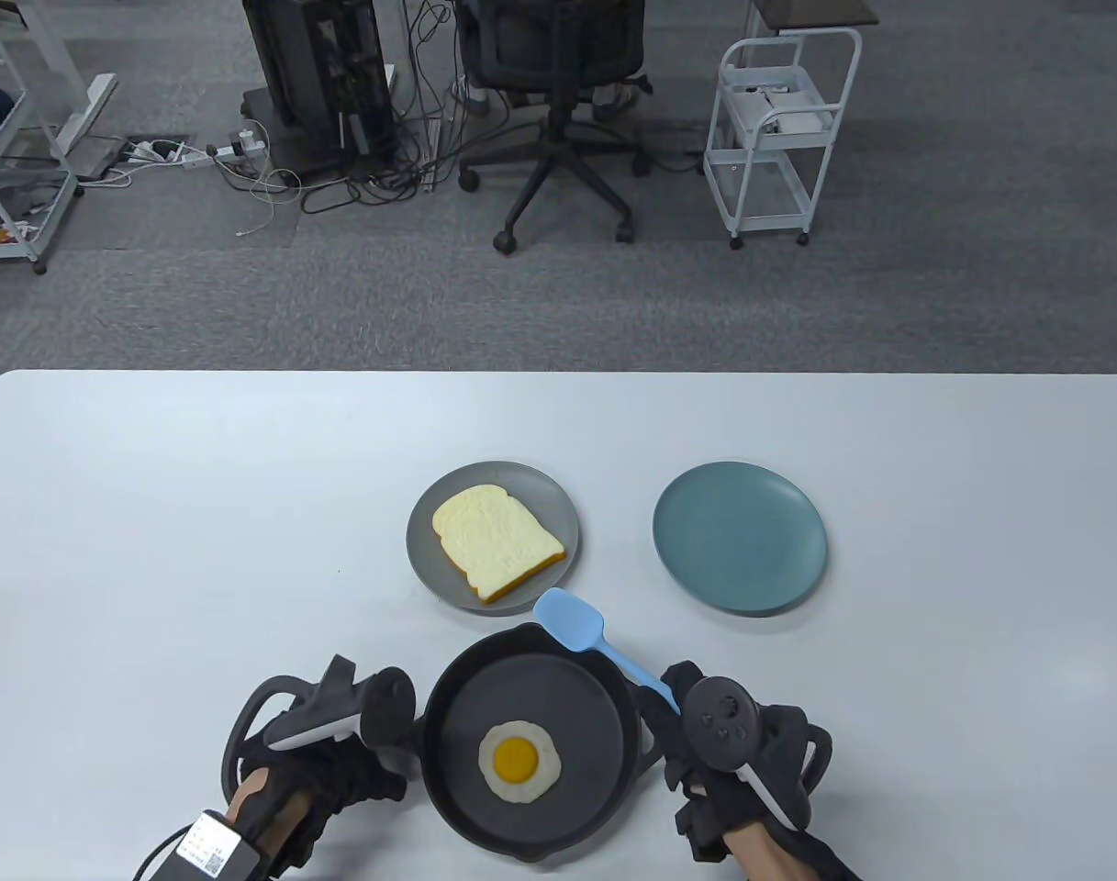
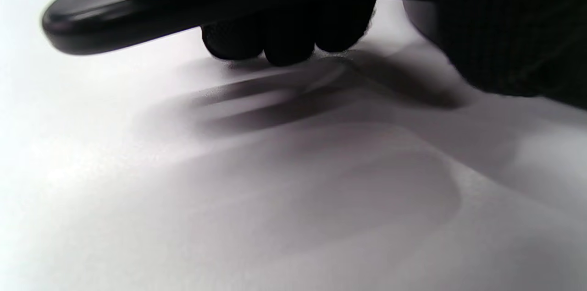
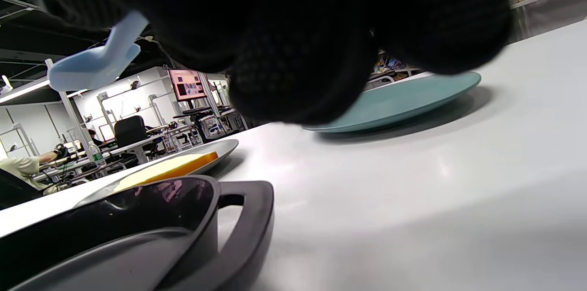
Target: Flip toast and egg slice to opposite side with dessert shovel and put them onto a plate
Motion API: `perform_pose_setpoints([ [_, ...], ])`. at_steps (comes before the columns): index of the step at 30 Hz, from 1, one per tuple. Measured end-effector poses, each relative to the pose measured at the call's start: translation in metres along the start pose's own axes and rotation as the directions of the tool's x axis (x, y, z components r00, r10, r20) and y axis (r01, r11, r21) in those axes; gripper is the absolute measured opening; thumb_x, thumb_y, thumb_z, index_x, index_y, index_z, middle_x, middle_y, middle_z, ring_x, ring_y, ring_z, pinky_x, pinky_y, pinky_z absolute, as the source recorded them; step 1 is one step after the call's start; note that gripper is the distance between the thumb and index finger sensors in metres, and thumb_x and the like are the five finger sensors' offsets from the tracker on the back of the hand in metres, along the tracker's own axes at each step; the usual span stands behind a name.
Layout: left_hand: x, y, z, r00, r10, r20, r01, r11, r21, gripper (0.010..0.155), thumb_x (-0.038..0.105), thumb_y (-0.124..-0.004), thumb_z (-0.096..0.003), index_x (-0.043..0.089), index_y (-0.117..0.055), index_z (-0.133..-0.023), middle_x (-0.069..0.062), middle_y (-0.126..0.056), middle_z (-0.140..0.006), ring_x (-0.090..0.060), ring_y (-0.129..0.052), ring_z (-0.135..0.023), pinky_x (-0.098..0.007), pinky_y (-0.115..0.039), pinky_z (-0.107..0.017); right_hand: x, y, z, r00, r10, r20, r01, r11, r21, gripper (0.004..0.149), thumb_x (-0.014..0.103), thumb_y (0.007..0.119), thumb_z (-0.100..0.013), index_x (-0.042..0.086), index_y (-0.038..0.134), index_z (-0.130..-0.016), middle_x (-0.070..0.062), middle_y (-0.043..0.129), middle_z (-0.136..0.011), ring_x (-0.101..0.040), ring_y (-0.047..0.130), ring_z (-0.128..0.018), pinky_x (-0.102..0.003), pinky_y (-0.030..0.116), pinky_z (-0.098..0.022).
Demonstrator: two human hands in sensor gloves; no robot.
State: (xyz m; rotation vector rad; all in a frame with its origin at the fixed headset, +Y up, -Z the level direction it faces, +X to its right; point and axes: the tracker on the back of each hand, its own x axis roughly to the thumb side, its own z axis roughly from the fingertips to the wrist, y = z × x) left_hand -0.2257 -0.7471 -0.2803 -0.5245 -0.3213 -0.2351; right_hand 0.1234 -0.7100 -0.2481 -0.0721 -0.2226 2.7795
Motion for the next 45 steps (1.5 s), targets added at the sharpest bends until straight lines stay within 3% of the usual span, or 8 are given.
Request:
perform_pose_setpoints([
  [6,0.003,-0.002,-0.007,0.999,-0.006,-0.051,0.009,0.999,0.052,0.053,0.059,-0.082,-0.0324,0.033,-0.083,-0.079,0.003,-0.095,-0.076,-0.026,-0.099,-0.069,-0.050,-0.073,-0.067,0.001,0.000,0.000,1.000,-0.002,0.008,0.002,1.000,-0.004,0.053,0.061,0.077,-0.039,0.020,0.090,-0.070,0.015,0.099,-0.028,-0.012,0.107,-0.027,-0.039,0.089,-0.028],
  [9,0.002,-0.005,-0.014,0.998,0.051,-0.048,-0.046,0.994,0.100,0.040,0.058,-0.083,-0.0319,0.033,-0.091,-0.062,0.006,-0.102,-0.050,-0.024,-0.103,-0.042,-0.047,-0.080,-0.058,0.000,-0.001,0.000,1.000,0.006,0.007,-0.006,1.000,-0.001,0.053,0.061,0.077,-0.039,0.019,0.090,-0.070,0.015,0.099,-0.028,-0.012,0.107,-0.028,-0.039,0.089,-0.028],
  [12,0.000,-0.009,-0.015,0.995,0.096,-0.030,-0.089,0.978,0.188,0.041,0.063,-0.083,-0.0288,0.030,-0.095,-0.051,0.006,-0.103,-0.032,-0.023,-0.100,-0.022,-0.046,-0.085,-0.047,-0.001,-0.001,-0.001,1.000,0.002,0.006,-0.002,1.000,0.006,0.053,0.061,0.077,-0.039,0.019,0.090,-0.070,0.014,0.099,-0.029,-0.012,0.107,-0.028,-0.039,0.089,-0.029],
  [16,-0.002,-0.014,-0.009,0.992,0.123,0.011,-0.122,0.955,0.272,0.042,0.065,-0.082,-0.0280,0.030,-0.097,-0.047,0.007,-0.101,-0.022,-0.021,-0.097,-0.011,-0.044,-0.087,-0.034,0.000,-0.001,0.000,1.000,0.005,0.011,-0.005,1.000,0.009,0.053,0.061,0.077,-0.039,0.019,0.090,-0.070,0.014,0.100,-0.029,-0.013,0.107,-0.028,-0.040,0.089,-0.029],
  [18,-0.002,-0.016,-0.003,0.988,0.135,0.077,-0.155,0.906,0.393,0.042,0.063,-0.084,-0.0283,0.029,-0.098,-0.048,0.008,-0.098,-0.016,-0.019,-0.094,-0.004,-0.041,-0.087,-0.022,0.000,-0.002,0.000,1.000,0.007,0.011,-0.007,1.000,0.011,0.053,0.061,0.077,-0.039,0.019,0.090,-0.070,0.014,0.100,-0.029,-0.013,0.107,-0.028,-0.040,0.089,-0.029],
  [28,-0.006,0.017,0.015,0.986,0.145,0.082,-0.167,0.860,0.481,0.041,0.064,-0.085,-0.0284,0.032,-0.099,-0.049,0.010,-0.098,-0.015,-0.016,-0.093,-0.002,-0.039,-0.087,-0.018,-0.009,-0.015,-0.004,1.000,-0.003,-0.003,0.003,1.000,-0.005,0.055,0.065,0.076,-0.038,0.020,0.094,-0.065,0.014,0.100,-0.023,-0.013,0.107,-0.023,-0.040,0.089,-0.026],
  [34,-0.018,0.018,0.034,0.987,0.163,0.008,-0.143,0.838,0.527,0.041,0.064,-0.085,-0.0287,0.032,-0.099,-0.049,0.010,-0.097,-0.015,-0.016,-0.093,-0.001,-0.039,-0.087,-0.018,-0.006,-0.028,0.006,0.996,0.071,0.046,-0.071,0.997,0.002,0.053,0.066,0.080,-0.036,0.023,0.099,-0.060,0.013,0.101,-0.019,-0.012,0.107,-0.020,-0.040,0.090,-0.025],
  [45,-0.015,0.019,0.037,0.989,0.109,-0.103,-0.041,0.856,0.515,0.041,0.064,-0.086,-0.0289,0.033,-0.100,-0.050,0.011,-0.097,-0.015,-0.016,-0.093,-0.002,-0.038,-0.087,-0.018,0.021,-0.029,0.019,0.948,0.298,0.112,-0.314,0.933,0.174,0.050,0.066,0.086,-0.035,0.024,0.101,-0.059,0.014,0.100,-0.018,-0.011,0.107,-0.019,-0.039,0.090,-0.025],
])
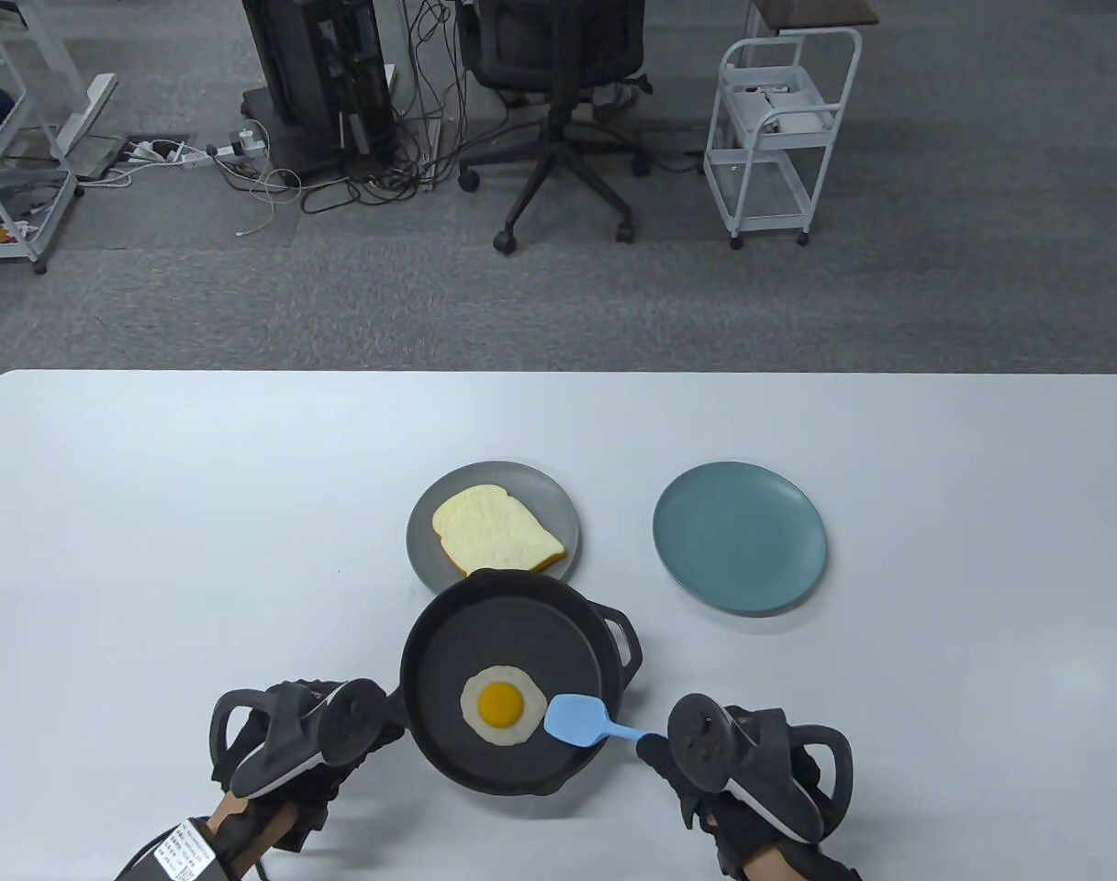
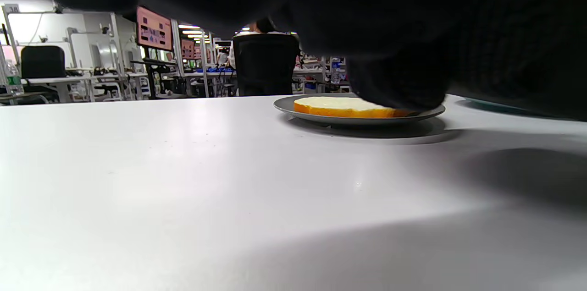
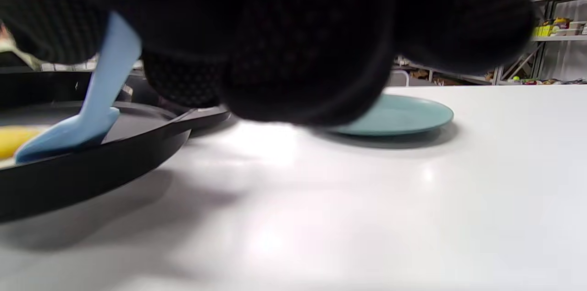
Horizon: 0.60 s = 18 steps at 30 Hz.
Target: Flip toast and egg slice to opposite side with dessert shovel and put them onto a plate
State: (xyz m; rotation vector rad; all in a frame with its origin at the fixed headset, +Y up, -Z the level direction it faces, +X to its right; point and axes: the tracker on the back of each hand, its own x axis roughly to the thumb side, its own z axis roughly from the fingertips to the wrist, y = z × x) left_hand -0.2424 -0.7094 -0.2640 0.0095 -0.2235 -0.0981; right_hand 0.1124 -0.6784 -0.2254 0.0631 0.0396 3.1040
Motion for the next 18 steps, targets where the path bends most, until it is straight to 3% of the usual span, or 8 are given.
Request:
perform_pose_setpoints([
  [11,-0.004,0.001,0.002,0.990,0.124,-0.071,-0.127,0.991,-0.039,0.041,0.063,-0.086,-0.0296,0.032,-0.099,-0.052,0.011,-0.096,-0.016,-0.016,-0.092,-0.002,-0.038,-0.086,-0.018,-0.003,0.025,-0.014,0.988,-0.157,-0.006,0.157,0.985,0.068,0.051,0.066,0.080,-0.038,0.024,0.099,-0.060,0.015,0.099,-0.018,-0.010,0.106,-0.019,-0.038,0.090,-0.025],
  [16,0.007,-0.001,0.006,0.992,0.122,-0.034,-0.123,0.992,-0.024,0.041,0.064,-0.086,-0.0297,0.033,-0.099,-0.054,0.012,-0.096,-0.016,-0.016,-0.092,-0.002,-0.038,-0.087,-0.018,-0.007,0.045,-0.022,0.897,-0.431,-0.098,0.442,0.881,0.168,0.052,0.064,0.079,-0.039,0.022,0.098,-0.060,0.015,0.099,-0.019,-0.010,0.107,-0.020,-0.038,0.090,-0.025],
  [18,0.013,-0.001,0.008,0.994,0.110,-0.024,-0.110,0.994,-0.015,0.041,0.064,-0.085,-0.0300,0.033,-0.099,-0.054,0.012,-0.096,-0.016,-0.015,-0.093,-0.002,-0.038,-0.087,-0.019,-0.009,0.047,-0.024,0.874,-0.470,-0.128,0.486,0.857,0.171,0.052,0.064,0.079,-0.039,0.021,0.098,-0.060,0.016,0.099,-0.019,-0.010,0.107,-0.020,-0.038,0.090,-0.025],
])
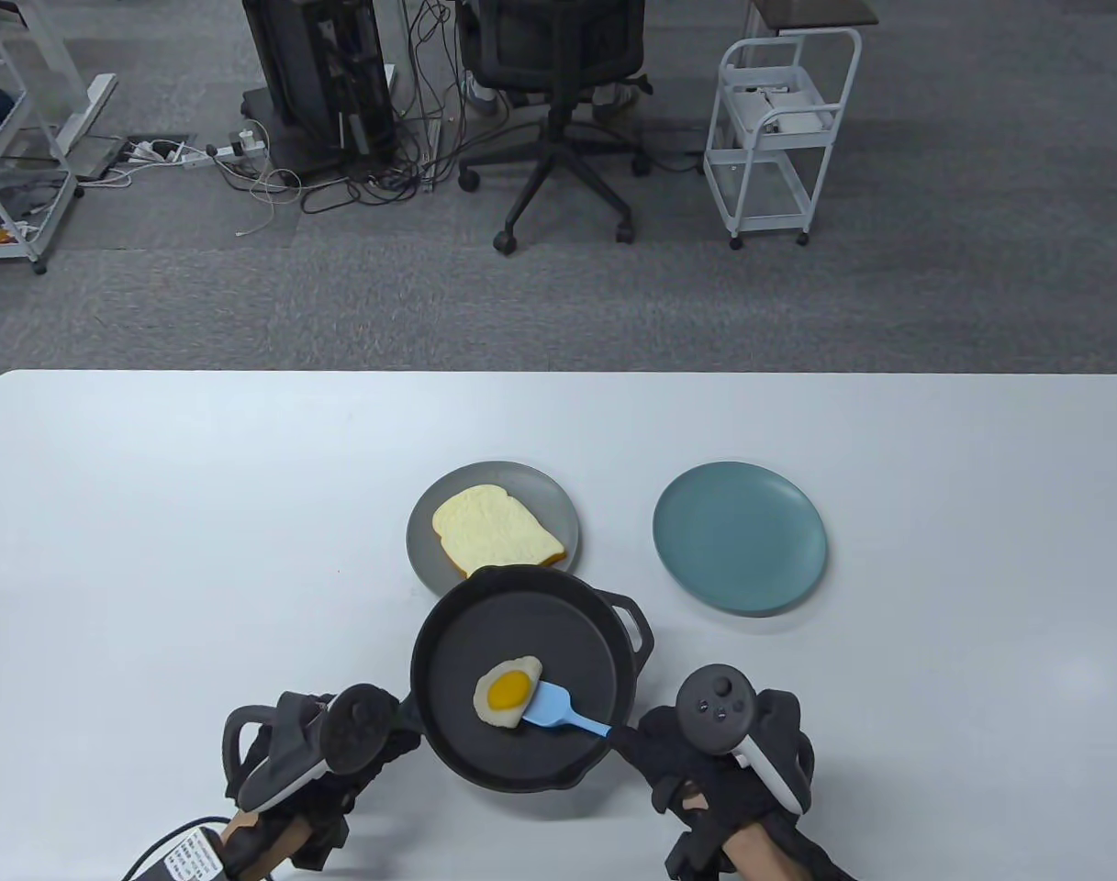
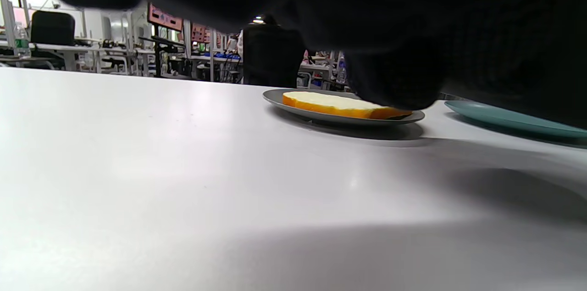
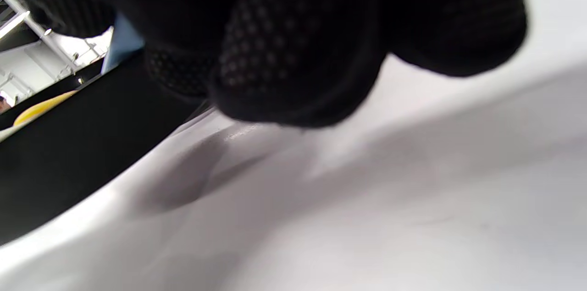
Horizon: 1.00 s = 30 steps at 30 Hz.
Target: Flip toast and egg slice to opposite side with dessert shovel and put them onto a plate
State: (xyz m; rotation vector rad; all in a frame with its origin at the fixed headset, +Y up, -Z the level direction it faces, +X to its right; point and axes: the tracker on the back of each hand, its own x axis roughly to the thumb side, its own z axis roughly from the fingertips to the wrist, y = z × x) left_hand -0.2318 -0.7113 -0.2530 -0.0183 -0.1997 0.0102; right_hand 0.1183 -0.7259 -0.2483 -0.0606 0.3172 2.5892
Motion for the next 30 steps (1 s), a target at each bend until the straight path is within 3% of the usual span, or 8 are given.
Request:
perform_pose_setpoints([
  [6,0.005,0.001,0.004,0.998,-0.070,0.004,0.070,0.996,0.050,0.042,0.064,-0.085,-0.0298,0.034,-0.099,-0.055,0.012,-0.096,-0.016,-0.016,-0.093,-0.003,-0.039,-0.087,-0.020,-0.009,-0.007,-0.001,0.994,-0.097,-0.060,0.093,0.994,-0.063,0.052,0.064,0.079,-0.039,0.021,0.098,-0.061,0.016,0.099,-0.020,-0.010,0.107,-0.021,-0.038,0.090,-0.026],
  [10,0.007,0.002,0.006,0.996,-0.090,0.005,0.089,0.992,0.094,0.042,0.064,-0.085,-0.0297,0.034,-0.099,-0.056,0.012,-0.096,-0.016,-0.016,-0.093,-0.003,-0.039,-0.087,-0.020,-0.013,-0.005,-0.007,0.997,-0.036,-0.065,0.032,0.998,-0.061,0.051,0.064,0.080,-0.039,0.022,0.098,-0.062,0.015,0.100,-0.021,-0.010,0.107,-0.022,-0.038,0.090,-0.026],
  [15,0.010,0.003,0.008,0.992,-0.122,0.010,0.121,0.987,0.104,0.042,0.064,-0.085,-0.0297,0.034,-0.099,-0.056,0.012,-0.096,-0.017,-0.016,-0.094,-0.004,-0.039,-0.087,-0.021,-0.016,-0.003,-0.010,0.995,-0.083,-0.059,0.081,0.996,-0.042,0.051,0.064,0.080,-0.038,0.022,0.098,-0.062,0.015,0.100,-0.021,-0.011,0.107,-0.022,-0.038,0.090,-0.026],
  [20,0.014,0.002,0.010,0.990,-0.142,0.022,0.139,0.984,0.113,0.043,0.064,-0.085,-0.0298,0.034,-0.099,-0.056,0.012,-0.096,-0.017,-0.016,-0.094,-0.004,-0.039,-0.087,-0.021,-0.008,-0.003,-0.008,1.000,0.010,-0.002,-0.010,0.995,-0.103,0.050,0.063,0.084,-0.036,0.023,0.099,-0.062,0.014,0.102,-0.023,-0.012,0.108,-0.024,-0.039,0.090,-0.027],
  [30,0.021,0.000,0.012,0.980,-0.194,0.042,0.187,0.974,0.128,0.043,0.064,-0.085,-0.0295,0.034,-0.099,-0.057,0.012,-0.096,-0.017,-0.016,-0.094,-0.004,-0.039,-0.087,-0.022,-0.008,0.003,-0.011,0.998,-0.055,-0.018,0.054,0.998,-0.041,0.050,0.061,0.084,-0.038,0.022,0.097,-0.066,0.014,0.104,-0.028,-0.012,0.109,-0.026,-0.038,0.090,-0.026],
])
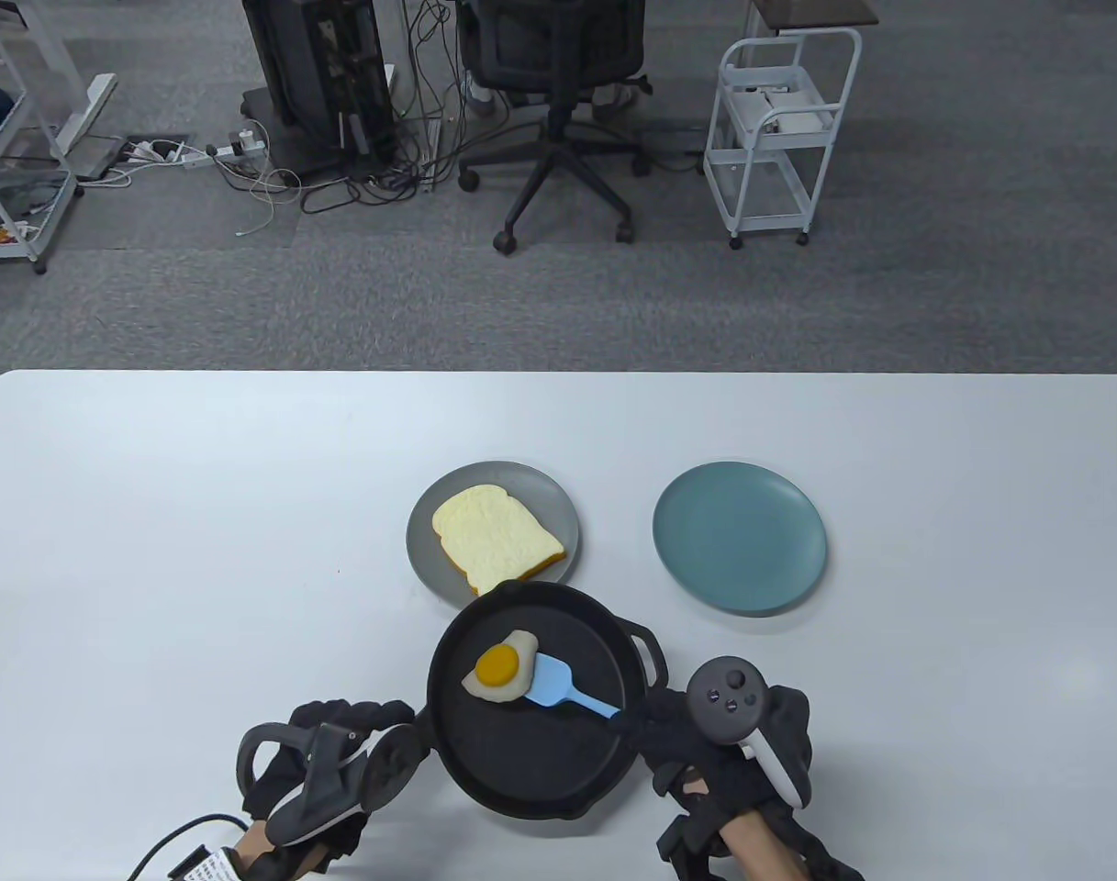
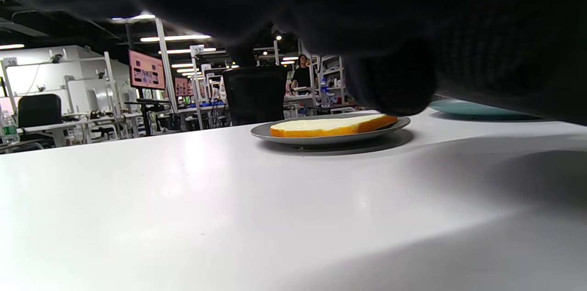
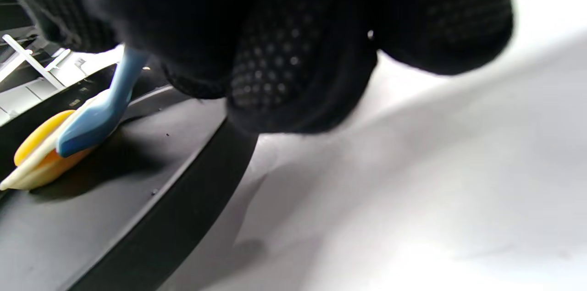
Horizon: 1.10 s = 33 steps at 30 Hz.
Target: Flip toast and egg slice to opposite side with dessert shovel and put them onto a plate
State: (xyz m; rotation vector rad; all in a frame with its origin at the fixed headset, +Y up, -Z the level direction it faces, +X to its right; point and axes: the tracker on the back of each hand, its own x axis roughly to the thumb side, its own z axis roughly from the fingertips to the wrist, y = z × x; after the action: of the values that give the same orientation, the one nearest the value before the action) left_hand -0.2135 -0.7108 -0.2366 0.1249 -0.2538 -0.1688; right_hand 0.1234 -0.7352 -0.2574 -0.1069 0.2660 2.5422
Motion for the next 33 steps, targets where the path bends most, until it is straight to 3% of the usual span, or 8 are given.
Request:
perform_pose_setpoints([
  [3,0.000,0.001,0.000,1.000,-0.011,0.002,0.011,1.000,0.004,0.043,0.063,-0.086,-0.0295,0.034,-0.099,-0.057,0.012,-0.096,-0.017,-0.016,-0.094,-0.005,-0.039,-0.087,-0.022,-0.003,-0.001,-0.001,0.996,-0.089,-0.010,0.090,0.993,0.081,0.049,0.061,0.083,-0.039,0.022,0.098,-0.066,0.015,0.104,-0.027,-0.011,0.108,-0.026,-0.037,0.090,-0.026],
  [5,0.001,0.002,0.001,1.000,-0.016,0.008,0.016,1.000,0.008,0.043,0.064,-0.086,-0.0291,0.034,-0.099,-0.057,0.012,-0.096,-0.017,-0.016,-0.094,-0.005,-0.039,-0.087,-0.022,-0.008,0.000,-0.002,0.961,-0.271,-0.054,0.276,0.949,0.152,0.049,0.060,0.083,-0.039,0.022,0.098,-0.065,0.014,0.104,-0.027,-0.011,0.109,-0.025,-0.037,0.090,-0.026],
  [8,0.001,0.003,0.001,1.000,-0.009,0.012,0.009,1.000,0.025,0.043,0.064,-0.085,-0.0291,0.035,-0.099,-0.057,0.012,-0.096,-0.017,-0.016,-0.094,-0.005,-0.039,-0.087,-0.022,-0.012,0.000,-0.003,0.912,-0.394,-0.117,0.410,0.891,0.195,0.049,0.060,0.083,-0.040,0.021,0.098,-0.065,0.014,0.104,-0.027,-0.012,0.109,-0.025,-0.038,0.090,-0.026],
  [19,-0.004,0.003,0.000,0.999,0.037,0.012,-0.037,0.999,0.004,0.043,0.064,-0.085,-0.0289,0.035,-0.099,-0.058,0.012,-0.097,-0.017,-0.016,-0.095,-0.005,-0.039,-0.088,-0.023,-0.017,-0.014,-0.001,0.954,-0.281,-0.100,0.287,0.956,0.051,0.049,0.060,0.082,-0.040,0.021,0.098,-0.066,0.013,0.104,-0.028,-0.013,0.109,-0.027,-0.039,0.090,-0.027],
  [23,-0.005,0.002,-0.001,0.998,0.058,0.022,-0.058,0.998,-0.008,0.044,0.064,-0.085,-0.0288,0.035,-0.099,-0.057,0.012,-0.097,-0.017,-0.016,-0.095,-0.005,-0.039,-0.088,-0.023,-0.011,-0.021,0.004,0.992,-0.117,-0.057,0.112,0.990,-0.087,0.049,0.060,0.083,-0.039,0.021,0.098,-0.065,0.013,0.104,-0.027,-0.013,0.109,-0.027,-0.039,0.090,-0.027],
  [33,-0.004,0.000,-0.001,0.995,0.074,0.072,-0.072,0.997,-0.035,0.044,0.064,-0.085,-0.0278,0.035,-0.100,-0.057,0.012,-0.097,-0.017,-0.016,-0.095,-0.006,-0.040,-0.088,-0.023,-0.003,-0.024,0.008,0.991,0.130,-0.013,-0.130,0.973,-0.188,0.049,0.060,0.086,-0.037,0.022,0.100,-0.065,0.012,0.105,-0.027,-0.014,0.109,-0.026,-0.040,0.089,-0.028],
])
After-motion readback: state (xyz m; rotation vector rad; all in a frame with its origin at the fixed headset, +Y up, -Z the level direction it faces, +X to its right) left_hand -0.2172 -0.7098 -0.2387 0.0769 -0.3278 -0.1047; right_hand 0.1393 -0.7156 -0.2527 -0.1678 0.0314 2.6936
